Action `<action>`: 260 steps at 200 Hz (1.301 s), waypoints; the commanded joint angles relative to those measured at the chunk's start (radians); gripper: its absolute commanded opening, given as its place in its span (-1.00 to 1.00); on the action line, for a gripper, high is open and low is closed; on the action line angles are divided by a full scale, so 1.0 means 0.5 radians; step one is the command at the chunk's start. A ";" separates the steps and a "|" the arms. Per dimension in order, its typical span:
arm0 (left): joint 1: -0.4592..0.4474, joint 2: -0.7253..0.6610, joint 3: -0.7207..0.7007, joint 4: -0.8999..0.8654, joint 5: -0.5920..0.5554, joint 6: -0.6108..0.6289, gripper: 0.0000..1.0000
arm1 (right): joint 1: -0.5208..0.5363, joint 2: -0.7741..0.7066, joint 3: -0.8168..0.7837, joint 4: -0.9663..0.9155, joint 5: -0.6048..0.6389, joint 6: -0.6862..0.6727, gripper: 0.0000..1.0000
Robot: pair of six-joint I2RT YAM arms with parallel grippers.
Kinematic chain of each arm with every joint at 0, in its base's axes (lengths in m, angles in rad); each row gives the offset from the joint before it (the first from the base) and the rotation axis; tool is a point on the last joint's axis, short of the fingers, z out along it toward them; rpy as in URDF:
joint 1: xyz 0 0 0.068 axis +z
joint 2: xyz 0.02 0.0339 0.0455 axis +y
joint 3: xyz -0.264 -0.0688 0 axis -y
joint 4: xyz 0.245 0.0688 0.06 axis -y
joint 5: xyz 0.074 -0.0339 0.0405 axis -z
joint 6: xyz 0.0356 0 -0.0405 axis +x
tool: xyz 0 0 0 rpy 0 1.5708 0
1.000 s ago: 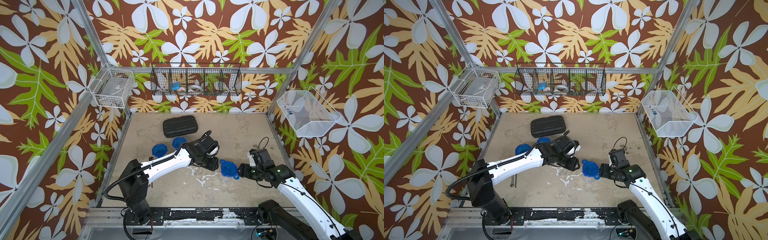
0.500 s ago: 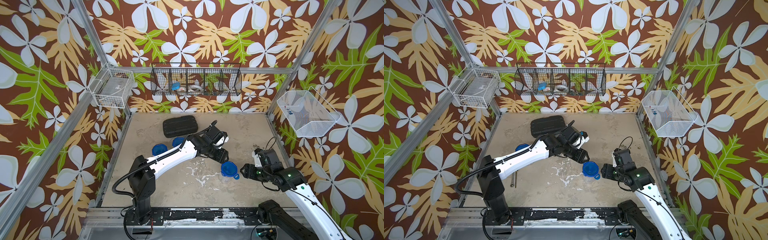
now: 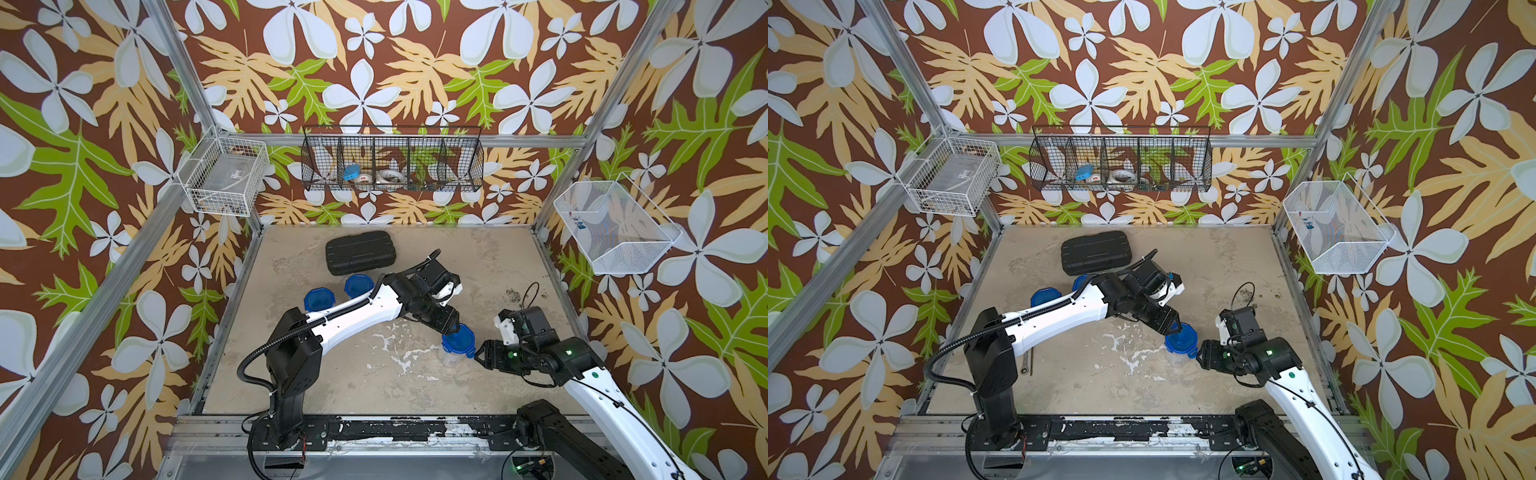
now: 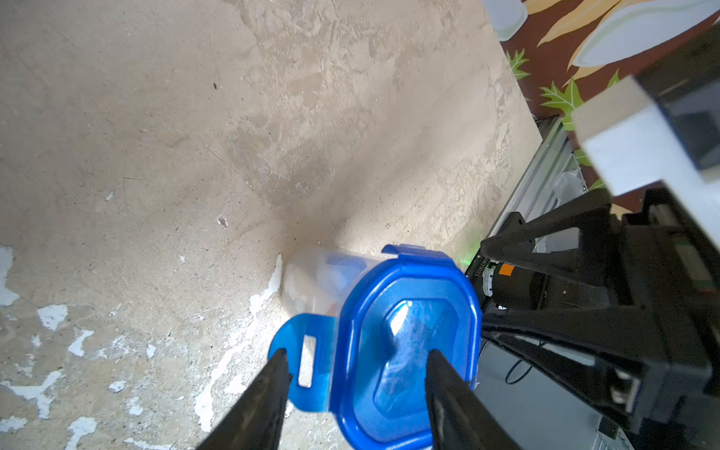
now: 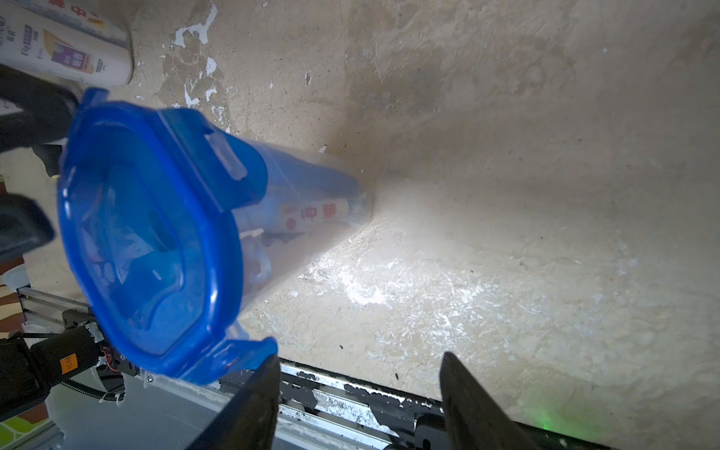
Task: Pack away toiletry kits
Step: Close the fastener on the container.
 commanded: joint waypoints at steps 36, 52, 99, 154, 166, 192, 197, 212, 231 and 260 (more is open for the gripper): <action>-0.020 -0.005 -0.075 0.063 0.087 0.002 0.13 | -0.001 -0.001 -0.068 0.174 -0.075 0.066 0.30; -0.021 -0.012 -0.101 0.085 0.130 -0.005 0.12 | -0.002 -0.001 -0.090 0.203 -0.078 0.083 0.30; -0.021 -0.067 -0.212 0.201 0.251 -0.073 0.10 | -0.002 -0.069 -0.133 0.292 0.014 0.171 0.30; -0.022 -0.106 -0.274 0.216 0.256 -0.102 0.10 | -0.002 -0.117 -0.169 0.333 0.062 0.203 0.30; -0.022 -0.111 -0.272 0.211 0.256 -0.100 0.10 | -0.002 -0.126 -0.180 0.352 0.058 0.215 0.31; -0.012 -0.132 -0.266 0.134 0.187 -0.070 0.12 | -0.002 -0.133 -0.178 0.320 0.071 0.213 0.30; 0.002 -0.141 -0.271 0.118 0.181 -0.063 0.14 | -0.002 -0.136 -0.176 0.309 0.077 0.213 0.30; 0.044 -0.184 -0.307 0.098 0.196 -0.055 0.18 | -0.002 -0.154 -0.175 0.286 0.086 0.215 0.30; 0.087 -0.207 -0.287 0.015 0.174 -0.001 0.23 | -0.002 -0.173 -0.180 0.273 0.088 0.222 0.30; 0.088 -0.172 -0.173 -0.069 0.092 0.066 0.24 | -0.004 -0.164 -0.163 0.261 0.092 0.210 0.31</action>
